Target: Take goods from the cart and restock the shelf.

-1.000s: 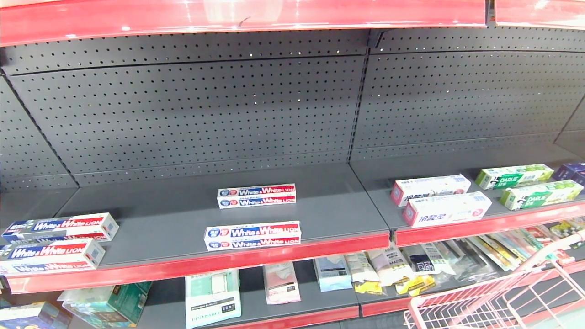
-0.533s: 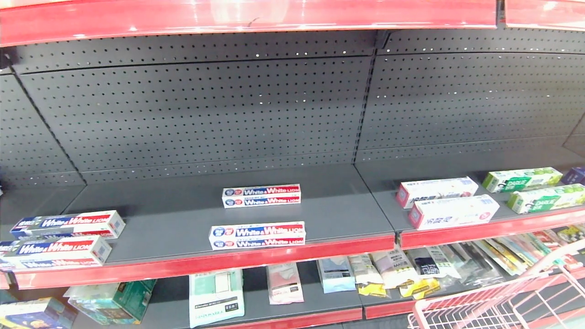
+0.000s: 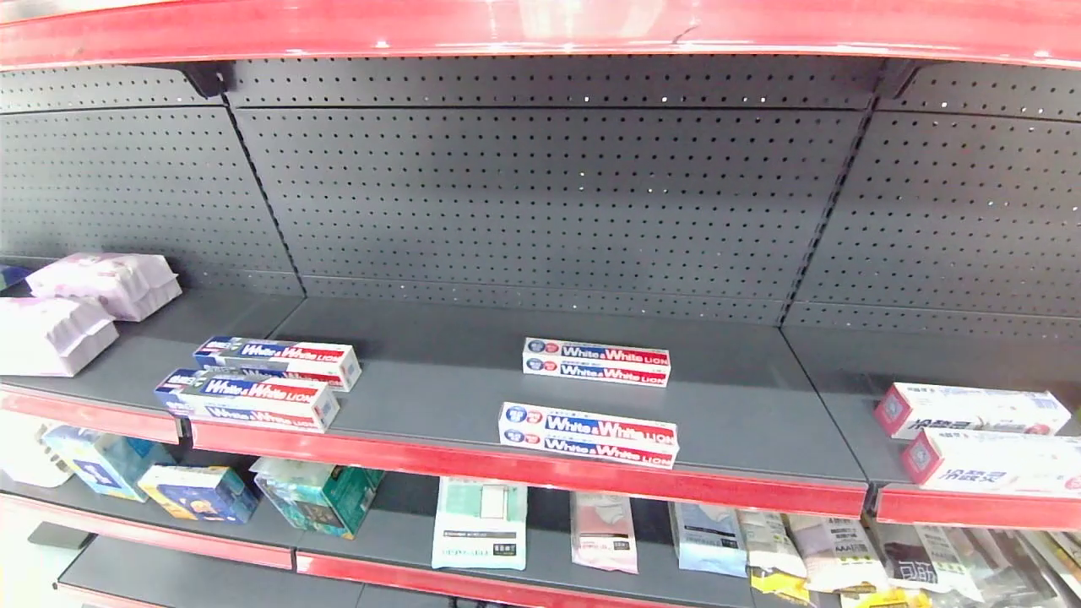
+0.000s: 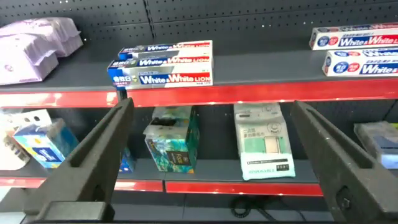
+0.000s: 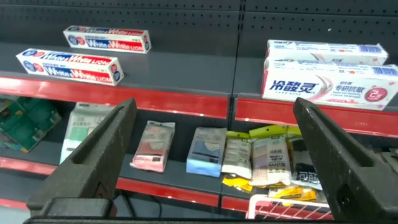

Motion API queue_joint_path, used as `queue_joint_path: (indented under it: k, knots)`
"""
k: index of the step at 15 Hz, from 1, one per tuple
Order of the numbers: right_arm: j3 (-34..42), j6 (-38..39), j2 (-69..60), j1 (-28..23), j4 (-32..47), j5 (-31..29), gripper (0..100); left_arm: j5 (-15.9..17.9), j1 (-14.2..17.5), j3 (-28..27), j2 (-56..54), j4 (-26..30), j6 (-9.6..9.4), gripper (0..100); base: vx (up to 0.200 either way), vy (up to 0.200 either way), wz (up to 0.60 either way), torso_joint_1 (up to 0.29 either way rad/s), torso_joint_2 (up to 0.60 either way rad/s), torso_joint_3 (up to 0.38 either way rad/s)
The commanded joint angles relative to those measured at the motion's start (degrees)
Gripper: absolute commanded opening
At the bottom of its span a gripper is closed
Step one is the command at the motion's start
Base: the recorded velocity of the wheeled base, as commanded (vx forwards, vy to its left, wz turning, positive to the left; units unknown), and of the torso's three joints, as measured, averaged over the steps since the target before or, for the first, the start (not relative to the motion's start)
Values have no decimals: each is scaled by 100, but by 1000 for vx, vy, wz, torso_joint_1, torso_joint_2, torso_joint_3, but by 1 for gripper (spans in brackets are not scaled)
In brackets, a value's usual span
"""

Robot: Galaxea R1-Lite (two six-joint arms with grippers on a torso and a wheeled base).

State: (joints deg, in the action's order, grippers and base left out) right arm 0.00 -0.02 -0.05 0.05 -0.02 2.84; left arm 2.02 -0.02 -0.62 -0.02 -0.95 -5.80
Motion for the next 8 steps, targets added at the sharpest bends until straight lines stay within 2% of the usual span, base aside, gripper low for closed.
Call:
queue_joint_path:
  k: [1,7,8]
  knots:
    - [0,-6,5,4,2,6,100,0,2,1,11,-10,27,100,0,0,0,0,0,0]
    - [0,-6,5,4,11,15,100,17,2,1,11,-2,18,100,0,0,0,0,0,0]
    - [0,-6,5,4,2,24,100,17,2,1,11,7,18,100,0,0,-600,2,2,-2]
